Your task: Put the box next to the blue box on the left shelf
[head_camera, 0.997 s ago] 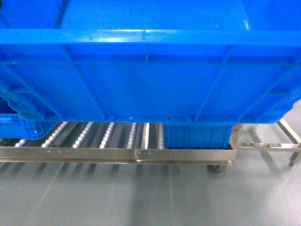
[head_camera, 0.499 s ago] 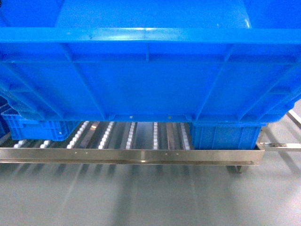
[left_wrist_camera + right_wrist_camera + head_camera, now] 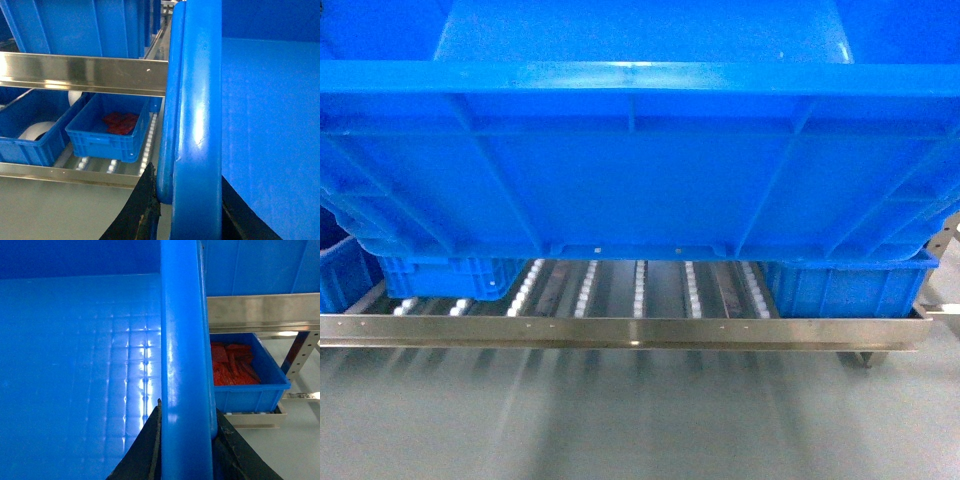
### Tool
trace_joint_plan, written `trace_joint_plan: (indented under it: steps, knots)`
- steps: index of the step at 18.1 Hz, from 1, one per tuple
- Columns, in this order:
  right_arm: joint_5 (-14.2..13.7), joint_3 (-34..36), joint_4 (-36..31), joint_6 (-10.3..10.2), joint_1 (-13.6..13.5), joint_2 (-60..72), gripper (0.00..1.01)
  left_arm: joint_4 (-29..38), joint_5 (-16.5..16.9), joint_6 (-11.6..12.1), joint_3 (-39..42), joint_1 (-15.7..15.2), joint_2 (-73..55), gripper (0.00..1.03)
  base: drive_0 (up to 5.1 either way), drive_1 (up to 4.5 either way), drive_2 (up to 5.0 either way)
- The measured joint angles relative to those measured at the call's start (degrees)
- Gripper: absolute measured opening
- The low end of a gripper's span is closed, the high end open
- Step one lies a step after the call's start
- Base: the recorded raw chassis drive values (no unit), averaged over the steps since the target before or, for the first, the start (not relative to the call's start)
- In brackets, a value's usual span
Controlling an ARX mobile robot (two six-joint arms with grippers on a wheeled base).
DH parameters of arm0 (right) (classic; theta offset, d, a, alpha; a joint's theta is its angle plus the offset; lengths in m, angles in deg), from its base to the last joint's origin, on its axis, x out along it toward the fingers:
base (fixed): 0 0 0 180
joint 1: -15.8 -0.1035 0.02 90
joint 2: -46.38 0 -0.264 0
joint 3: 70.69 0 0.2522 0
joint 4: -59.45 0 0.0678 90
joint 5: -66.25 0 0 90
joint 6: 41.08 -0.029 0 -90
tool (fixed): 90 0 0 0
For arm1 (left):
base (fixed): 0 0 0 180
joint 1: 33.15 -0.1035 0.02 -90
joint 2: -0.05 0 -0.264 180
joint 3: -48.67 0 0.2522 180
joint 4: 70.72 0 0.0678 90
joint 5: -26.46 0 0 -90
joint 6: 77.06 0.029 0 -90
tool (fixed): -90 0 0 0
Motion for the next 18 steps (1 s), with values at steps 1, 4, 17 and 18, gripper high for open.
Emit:
trace_joint_plan:
  steps: [1, 4, 17, 18]
  knots:
    - [0.02, 0.00, 0.00, 0.00, -0.02, 0.00, 0.19, -0.02, 0.00, -0.02, -0.02, 0.00, 0.00, 0.18, -5.0, 2.42, 2.4]
    - [0.00, 0.00, 0.00, 0.00, -0.02, 0.00, 0.19, -0.02, -0.02, -0.02, -0.02, 0.00, 0.00, 0.18, -4.9, 2.47, 2.5]
    - [-0.15, 0.00, 0.00, -0.04, -0.35, 0.00, 0.19, 0.00, -0.04, 0.04, -0.02, -0.20, 0.07, 0.18, -0.3, 0.13, 0.1]
    - [-0.17, 0.00, 0.00, -0.02, -0.35, 0.00, 0.19, 0.00, -0.04, 0.02, -0.02, -0.20, 0.07, 0.18, 0.0, 0.00, 0.0]
